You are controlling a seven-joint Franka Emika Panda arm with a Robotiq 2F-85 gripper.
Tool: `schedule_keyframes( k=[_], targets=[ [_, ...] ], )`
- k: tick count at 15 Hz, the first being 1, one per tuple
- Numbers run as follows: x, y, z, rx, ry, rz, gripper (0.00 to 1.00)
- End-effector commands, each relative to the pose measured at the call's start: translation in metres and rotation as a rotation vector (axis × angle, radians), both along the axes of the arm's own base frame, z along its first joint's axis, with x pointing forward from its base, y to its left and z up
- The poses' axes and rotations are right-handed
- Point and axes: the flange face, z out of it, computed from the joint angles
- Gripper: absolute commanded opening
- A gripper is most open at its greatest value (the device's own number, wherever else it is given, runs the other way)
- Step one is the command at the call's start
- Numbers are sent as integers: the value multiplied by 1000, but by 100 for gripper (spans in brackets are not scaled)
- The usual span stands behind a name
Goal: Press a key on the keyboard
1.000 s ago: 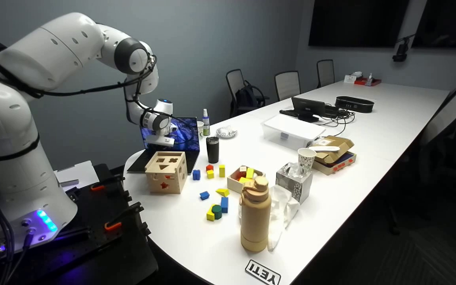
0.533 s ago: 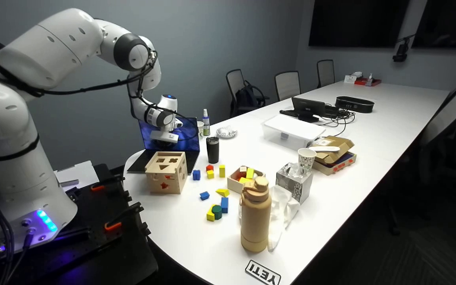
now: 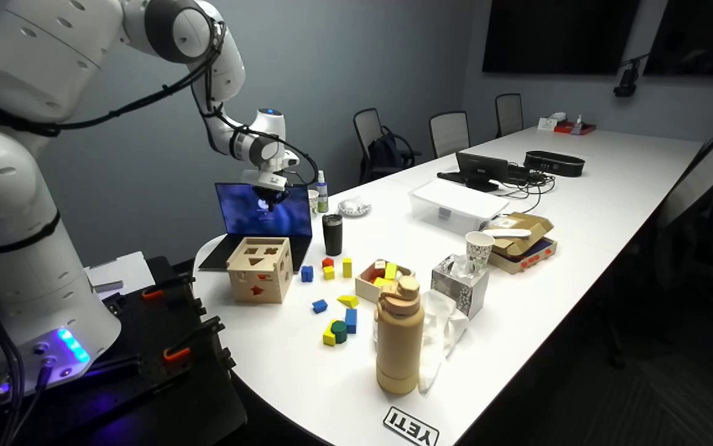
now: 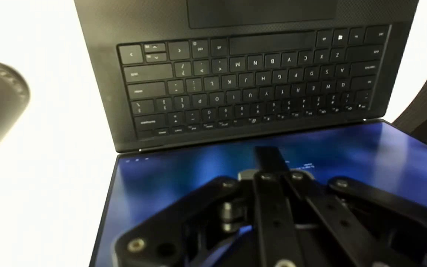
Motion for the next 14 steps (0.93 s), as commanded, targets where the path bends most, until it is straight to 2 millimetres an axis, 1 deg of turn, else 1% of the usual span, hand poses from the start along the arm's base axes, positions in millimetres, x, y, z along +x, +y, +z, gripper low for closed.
schedule_keyframes(
  k=[1, 4, 5, 6, 8, 10, 11, 14],
  targets=[
    [-10, -22, 69, -72, 61, -113, 27],
    [-9, -40, 108, -140, 218, -187, 47],
    [-11, -44, 119, -137, 277, -187, 56],
    [-12, -48, 131, -136, 318, -186, 62],
    [-14, -51, 150, -122, 373, -183, 77],
    [-15, -54, 164, -114, 406, -189, 93],
    [-15, -56, 169, -113, 417, -190, 99],
    [-14, -57, 181, -106, 413, -185, 100]
  ],
)
